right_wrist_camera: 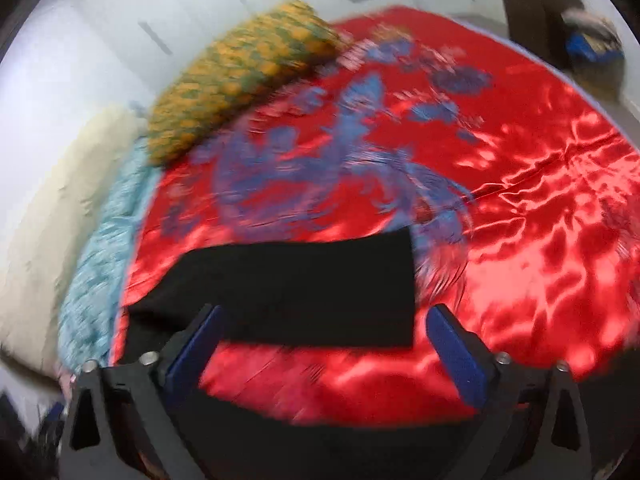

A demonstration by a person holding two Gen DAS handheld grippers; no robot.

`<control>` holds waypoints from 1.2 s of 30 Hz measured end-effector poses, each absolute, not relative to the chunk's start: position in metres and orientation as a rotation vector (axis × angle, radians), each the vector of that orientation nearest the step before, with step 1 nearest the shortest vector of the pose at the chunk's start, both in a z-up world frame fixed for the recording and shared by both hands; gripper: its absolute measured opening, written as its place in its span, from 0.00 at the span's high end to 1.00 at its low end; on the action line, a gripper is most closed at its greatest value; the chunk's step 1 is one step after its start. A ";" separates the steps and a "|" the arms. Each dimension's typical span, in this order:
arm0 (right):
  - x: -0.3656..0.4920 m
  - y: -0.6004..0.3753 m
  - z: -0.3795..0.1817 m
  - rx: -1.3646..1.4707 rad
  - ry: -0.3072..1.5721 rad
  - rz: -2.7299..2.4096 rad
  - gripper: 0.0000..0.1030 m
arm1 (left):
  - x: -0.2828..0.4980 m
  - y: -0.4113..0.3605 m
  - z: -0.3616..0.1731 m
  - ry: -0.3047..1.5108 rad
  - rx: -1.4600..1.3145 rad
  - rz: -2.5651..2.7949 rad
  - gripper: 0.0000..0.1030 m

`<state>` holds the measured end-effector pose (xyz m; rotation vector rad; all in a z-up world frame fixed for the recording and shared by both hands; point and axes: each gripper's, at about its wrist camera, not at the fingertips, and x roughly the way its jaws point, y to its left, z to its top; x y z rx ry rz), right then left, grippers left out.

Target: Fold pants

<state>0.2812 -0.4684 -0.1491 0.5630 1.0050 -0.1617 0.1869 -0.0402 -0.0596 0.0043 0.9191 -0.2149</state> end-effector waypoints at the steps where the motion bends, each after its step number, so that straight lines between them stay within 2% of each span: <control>1: 0.296 -0.481 -0.166 0.566 1.039 -0.179 0.14 | 0.188 -0.039 -0.064 0.932 0.009 -0.210 0.01; 10: 0.366 -0.521 -0.247 0.550 1.220 -0.185 0.39 | 0.198 -0.023 -0.113 1.081 -0.023 -0.136 0.01; 11: 0.371 -0.518 -0.252 0.534 1.238 -0.164 0.49 | 0.201 -0.024 -0.118 1.100 -0.023 -0.135 0.01; 14: 0.384 -0.510 -0.263 0.397 1.354 -0.152 0.90 | 0.203 -0.029 -0.125 1.117 -0.007 -0.136 0.01; 16: 0.394 -0.504 -0.249 0.232 1.357 -0.141 0.91 | 0.203 -0.033 -0.126 1.121 -0.001 -0.142 0.01; 19: 0.415 -0.500 -0.212 -0.113 1.268 -0.210 0.92 | 0.205 -0.040 -0.130 1.132 -0.009 -0.164 0.01; 24: 0.448 -0.547 -0.177 -0.352 1.115 -0.398 0.92 | 0.209 -0.064 -0.135 1.159 0.009 -0.206 0.01; 30: 0.469 -0.624 -0.204 -0.346 1.100 -0.566 0.92 | 0.211 -0.089 -0.153 1.218 0.046 -0.233 0.01; 36: 0.482 -0.644 -0.248 -0.404 1.108 -0.635 0.92 | 0.216 -0.098 -0.169 1.261 0.082 -0.214 0.01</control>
